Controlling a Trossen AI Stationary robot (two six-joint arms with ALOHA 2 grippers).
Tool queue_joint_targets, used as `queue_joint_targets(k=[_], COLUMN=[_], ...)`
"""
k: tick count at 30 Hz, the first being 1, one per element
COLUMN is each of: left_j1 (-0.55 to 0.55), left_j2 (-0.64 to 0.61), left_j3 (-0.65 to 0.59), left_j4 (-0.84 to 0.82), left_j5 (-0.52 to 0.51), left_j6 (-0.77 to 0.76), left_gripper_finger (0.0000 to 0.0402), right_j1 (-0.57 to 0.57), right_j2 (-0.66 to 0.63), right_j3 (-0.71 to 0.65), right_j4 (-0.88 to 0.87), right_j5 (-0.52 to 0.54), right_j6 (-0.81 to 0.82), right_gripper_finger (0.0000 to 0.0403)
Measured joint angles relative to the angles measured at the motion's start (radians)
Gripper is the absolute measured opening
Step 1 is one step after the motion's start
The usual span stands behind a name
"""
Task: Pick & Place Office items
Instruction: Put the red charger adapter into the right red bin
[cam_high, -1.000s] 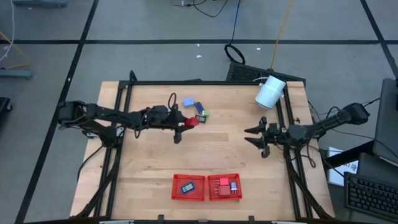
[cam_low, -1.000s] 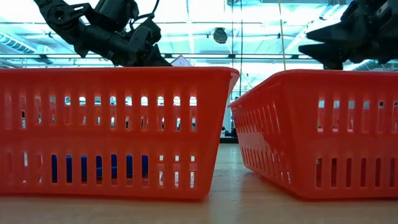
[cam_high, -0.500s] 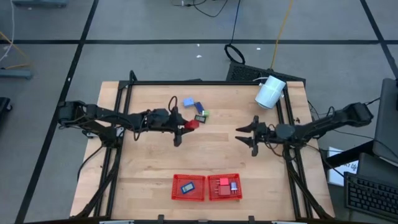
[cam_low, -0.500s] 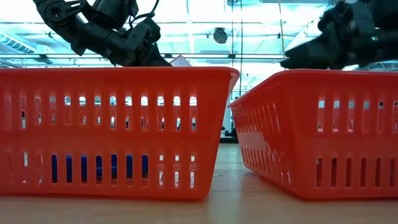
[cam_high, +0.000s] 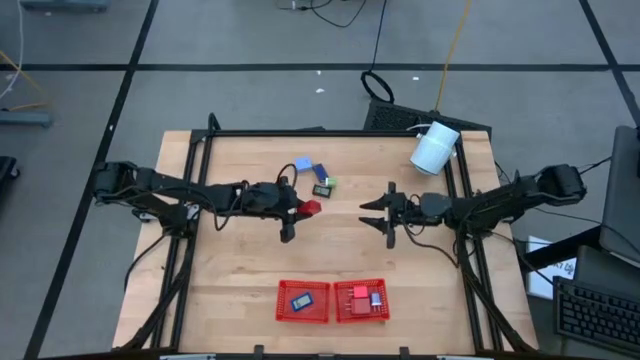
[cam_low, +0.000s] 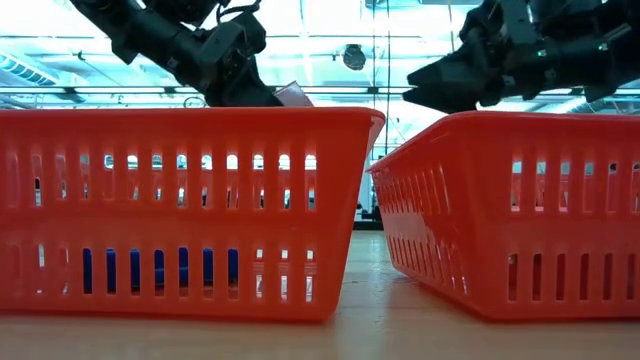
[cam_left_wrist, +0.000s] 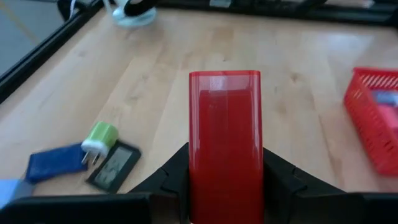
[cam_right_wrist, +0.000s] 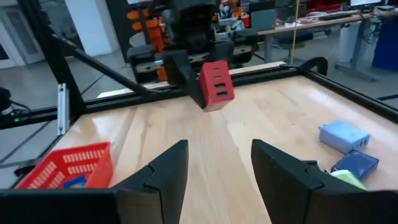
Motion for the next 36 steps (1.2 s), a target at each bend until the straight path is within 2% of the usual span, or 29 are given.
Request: queue_joint_targets(k=[5, 10, 16, 21, 27, 31, 36], left_j1=[-0.028, -0.05, -0.055, -0.059, -0.077, -0.082, -0.082], left_j2=[0.001, 0.027, 0.185, 0.282, 0.356, 0.383, 0.383], left_j3=[0.017, 0.041, 0.15, 0.28, 0.377, 0.405, 0.415], left_j4=[-0.01, 0.003, 0.01, -0.023, -0.098, -0.114, -0.181], left_j5=[-0.014, -0.018, 0.037, 0.116, 0.091, 0.09, 0.064], left_j6=[-0.002, -0.001, 0.047, 0.101, 0.124, 0.143, 0.141], left_gripper_finger=[0.0121, 0.0121, 0.0121, 0.0121, 0.0121, 0.0121, 0.0121], right_j1=[-0.009, -0.009, -0.009, -0.006, 0.018, 0.035, 0.049], right_j2=[0.083, 0.148, 0.179, 0.183, 0.183, 0.183, 0.183], right_j3=[0.001, 0.003, 0.059, 0.088, 0.09, 0.09, 0.09], right_j4=[0.108, 0.167, 0.161, 0.088, 0.08, 0.075, 0.069], right_j5=[-0.001, -0.001, -0.021, -0.057, -0.056, -0.056, -0.106], right_j6=[0.013, 0.009, 0.013, 0.015, 0.016, 0.027, 0.046], right_gripper_finger=[0.018, 0.0229, 0.028, 0.0281, 0.0265, 0.0261, 0.0267])
